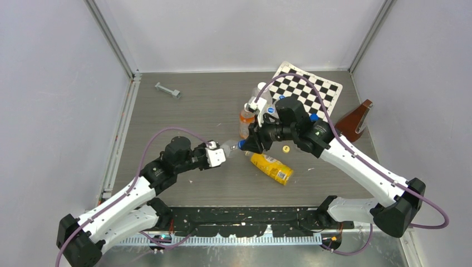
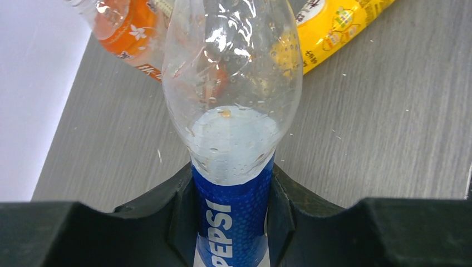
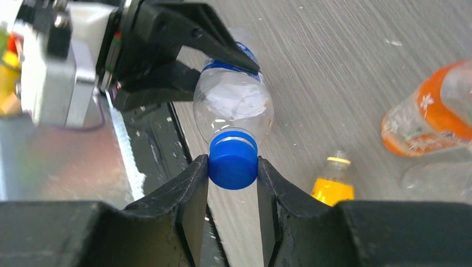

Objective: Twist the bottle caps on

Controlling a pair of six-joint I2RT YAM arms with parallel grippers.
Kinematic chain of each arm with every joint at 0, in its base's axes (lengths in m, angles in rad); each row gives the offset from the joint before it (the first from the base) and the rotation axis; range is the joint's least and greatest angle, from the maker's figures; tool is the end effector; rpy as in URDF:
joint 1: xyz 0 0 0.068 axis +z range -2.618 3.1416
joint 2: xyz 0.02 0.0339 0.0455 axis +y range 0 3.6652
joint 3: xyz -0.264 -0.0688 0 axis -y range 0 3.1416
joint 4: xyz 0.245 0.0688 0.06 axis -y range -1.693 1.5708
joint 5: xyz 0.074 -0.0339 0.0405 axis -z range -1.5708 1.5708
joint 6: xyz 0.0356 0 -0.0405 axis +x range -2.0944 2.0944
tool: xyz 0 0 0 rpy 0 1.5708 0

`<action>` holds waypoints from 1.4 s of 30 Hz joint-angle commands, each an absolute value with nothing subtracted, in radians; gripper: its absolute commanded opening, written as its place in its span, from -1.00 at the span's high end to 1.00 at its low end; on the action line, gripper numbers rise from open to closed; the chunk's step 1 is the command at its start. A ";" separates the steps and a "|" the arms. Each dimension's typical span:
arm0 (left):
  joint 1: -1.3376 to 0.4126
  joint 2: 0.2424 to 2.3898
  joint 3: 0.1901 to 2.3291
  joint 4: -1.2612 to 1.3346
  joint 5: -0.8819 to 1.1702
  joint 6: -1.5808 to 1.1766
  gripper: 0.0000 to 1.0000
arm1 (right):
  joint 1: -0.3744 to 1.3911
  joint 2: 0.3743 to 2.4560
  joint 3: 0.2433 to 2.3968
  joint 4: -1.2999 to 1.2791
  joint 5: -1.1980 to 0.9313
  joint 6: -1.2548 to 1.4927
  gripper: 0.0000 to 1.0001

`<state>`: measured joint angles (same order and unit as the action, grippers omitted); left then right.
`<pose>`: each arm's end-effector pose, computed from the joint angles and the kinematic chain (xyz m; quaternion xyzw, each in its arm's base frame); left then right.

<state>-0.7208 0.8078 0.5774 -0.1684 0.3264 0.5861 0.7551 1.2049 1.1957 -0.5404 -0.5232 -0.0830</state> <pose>0.1345 -0.1333 0.2649 0.5711 0.5981 -0.1718 0.5353 0.1775 0.1915 0.3630 -0.4584 0.7184 0.3687 0.3713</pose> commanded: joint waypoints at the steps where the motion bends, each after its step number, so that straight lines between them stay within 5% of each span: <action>1: -0.724 0.781 0.571 -0.013 0.259 0.591 1.00 | 0.780 1.210 1.188 -0.440 -0.358 0.388 0.99; 15: -0.752 0.773 0.547 -0.023 0.205 0.698 1.00 | 0.784 1.260 1.230 -0.508 -0.177 0.945 0.97; 23: -0.753 0.796 0.557 -0.034 0.147 0.674 1.00 | 0.784 1.200 1.255 -0.488 -0.126 0.885 0.08; 27: -0.753 0.813 0.570 -0.046 0.121 0.644 1.00 | 0.784 1.157 1.271 -0.482 -0.102 0.777 -0.63; 35: -0.753 0.831 0.587 -0.064 0.125 0.583 1.00 | 0.782 1.094 1.259 -0.484 -0.111 0.611 -0.76; 42: -0.752 0.832 0.603 -0.093 0.238 0.557 1.00 | 0.781 0.998 1.243 -0.549 -0.273 -0.021 -0.80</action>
<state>-0.7486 0.8341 0.5514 -0.1101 0.1543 0.5838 0.7773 1.0706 1.2255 -0.5278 -0.1719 0.3889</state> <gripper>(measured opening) 0.410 0.889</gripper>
